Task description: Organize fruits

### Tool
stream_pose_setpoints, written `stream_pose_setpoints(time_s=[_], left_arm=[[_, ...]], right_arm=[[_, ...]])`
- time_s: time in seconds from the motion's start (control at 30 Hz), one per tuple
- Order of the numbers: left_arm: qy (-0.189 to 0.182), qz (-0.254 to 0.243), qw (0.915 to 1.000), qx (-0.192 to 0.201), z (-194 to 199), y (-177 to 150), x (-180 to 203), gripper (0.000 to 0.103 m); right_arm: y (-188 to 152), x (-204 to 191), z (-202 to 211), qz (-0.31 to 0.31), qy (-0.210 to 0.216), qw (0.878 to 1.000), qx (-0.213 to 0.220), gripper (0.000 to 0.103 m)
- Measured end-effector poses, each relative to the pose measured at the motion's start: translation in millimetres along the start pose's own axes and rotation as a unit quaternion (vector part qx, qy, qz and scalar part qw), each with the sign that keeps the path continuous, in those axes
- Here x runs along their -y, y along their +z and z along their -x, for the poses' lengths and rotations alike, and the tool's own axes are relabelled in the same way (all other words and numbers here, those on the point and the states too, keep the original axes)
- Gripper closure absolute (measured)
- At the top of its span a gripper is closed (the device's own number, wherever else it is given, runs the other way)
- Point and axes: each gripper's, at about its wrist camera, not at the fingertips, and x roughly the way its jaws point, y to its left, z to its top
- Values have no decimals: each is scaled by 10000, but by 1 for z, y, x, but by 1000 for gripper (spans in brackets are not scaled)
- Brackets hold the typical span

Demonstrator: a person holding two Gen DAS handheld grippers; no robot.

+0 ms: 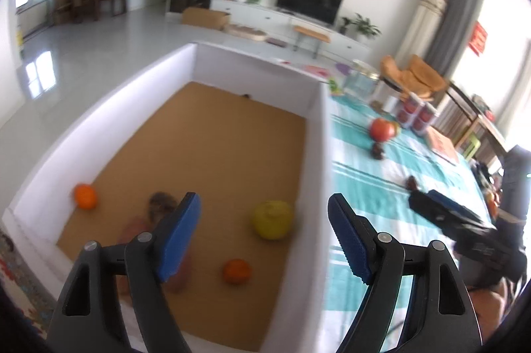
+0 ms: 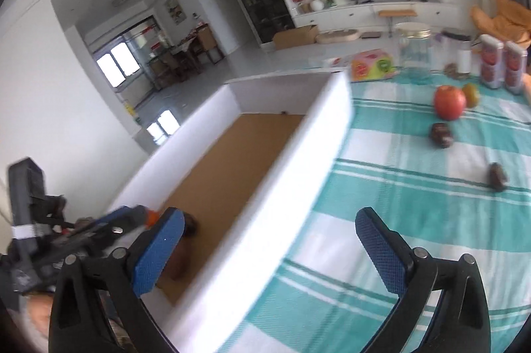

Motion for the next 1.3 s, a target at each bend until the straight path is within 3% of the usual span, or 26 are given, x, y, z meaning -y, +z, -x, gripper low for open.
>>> stream_pose_setpoints(time_s=[0.07,0.17,0.23,0.33,0.5,0.67,0.77,0.87,1.03,1.3], left_arm=[[-505,-385,9979,-127,-5,-3,40,20],[-1088,-960,9885,-433,-23,-13,101,20],[-1378,-1237,9802,-696,-43,-26,135,20],[-1353,-1518,9758,-803,-78,-45,172,20],[-996,-1717,9751,-992,-142,-64,205,20],[-618,-1990,9751,-760,-177,-66,207,20],[-453,-2023,9738,-932,-194,-68,204,20],[-525,-1991,9745,-890,-194,-68,204,20],[-264,-2308,9682,-931,-195,-74,216,15],[-266,-2291,9683,-958,-196,-74,215,12]], right_arm=[[-16,57,1,-24,-1211,9926,-123,0],[-40,138,13,-201,-2569,9661,-141,0],[-52,180,23,-397,-3076,9506,-154,0],[-75,212,42,-634,-3369,9394,42,0],[-84,225,43,-947,-3279,9398,-169,0],[-88,235,29,-1123,-3265,9375,-432,0],[-90,239,30,-1267,-3241,9362,-500,0],[-93,243,29,-1393,-3166,9366,-561,0],[-95,250,29,-1624,-2984,9388,-562,0],[-96,250,30,-1676,-2972,9384,-551,0]])
